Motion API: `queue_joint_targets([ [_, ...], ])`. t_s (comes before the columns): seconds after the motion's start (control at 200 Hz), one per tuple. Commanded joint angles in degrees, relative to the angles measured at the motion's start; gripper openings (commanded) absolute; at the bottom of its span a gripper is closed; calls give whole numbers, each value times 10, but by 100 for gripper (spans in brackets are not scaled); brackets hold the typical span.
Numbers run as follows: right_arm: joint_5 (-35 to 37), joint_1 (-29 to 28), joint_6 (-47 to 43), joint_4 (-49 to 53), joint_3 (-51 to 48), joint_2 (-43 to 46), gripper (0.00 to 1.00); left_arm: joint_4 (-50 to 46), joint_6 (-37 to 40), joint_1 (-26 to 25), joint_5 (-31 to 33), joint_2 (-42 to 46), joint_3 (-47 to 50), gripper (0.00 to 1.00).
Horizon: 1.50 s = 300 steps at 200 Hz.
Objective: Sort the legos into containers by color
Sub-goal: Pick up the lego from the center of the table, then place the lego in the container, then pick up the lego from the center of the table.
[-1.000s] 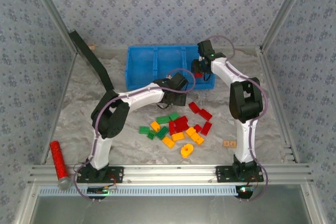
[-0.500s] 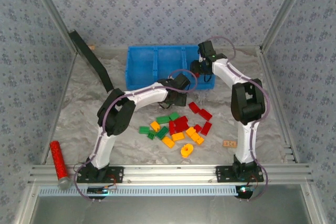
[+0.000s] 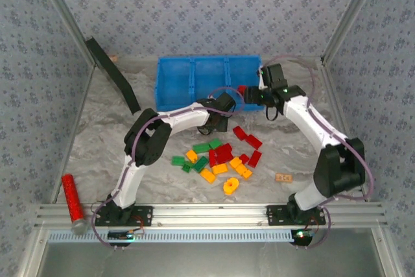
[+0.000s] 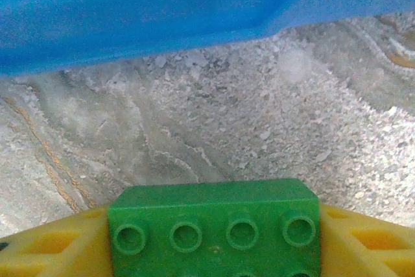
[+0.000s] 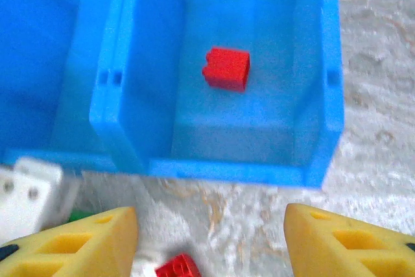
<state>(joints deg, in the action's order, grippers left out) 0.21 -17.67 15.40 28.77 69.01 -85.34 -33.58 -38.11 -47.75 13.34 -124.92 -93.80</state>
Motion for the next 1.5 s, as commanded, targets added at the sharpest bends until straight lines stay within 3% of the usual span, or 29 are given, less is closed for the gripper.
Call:
queue_joint_targets([
  [0.0, 2, -4, 14, 44, -67, 57, 63, 10, -7, -4, -2, -6, 9, 65],
  [0.13, -5, -5, 35, 66, -147, 140, 64, 11, -7, -4, -5, 9, 15, 63],
  [0.275, -58, -17, -1, 5, -223, 191, 68, -9, 24, -2, 13, 48, 0, 60],
  [0.52, -27, -73, -61, -17, -210, 131, 70, -70, 91, 11, 24, 75, -107, 58],
  [0.79, 1, -118, -105, -43, -167, 49, 70, -8, 111, 59, 38, 70, -140, 58],
  [0.999, 16, -132, -124, -53, -129, -22, 72, -25, 135, 93, 23, 1, -231, 56],
  [1.494, 32, -145, -159, -56, -71, -133, 72, -102, 144, 107, 10, -152, -389, 56],
])
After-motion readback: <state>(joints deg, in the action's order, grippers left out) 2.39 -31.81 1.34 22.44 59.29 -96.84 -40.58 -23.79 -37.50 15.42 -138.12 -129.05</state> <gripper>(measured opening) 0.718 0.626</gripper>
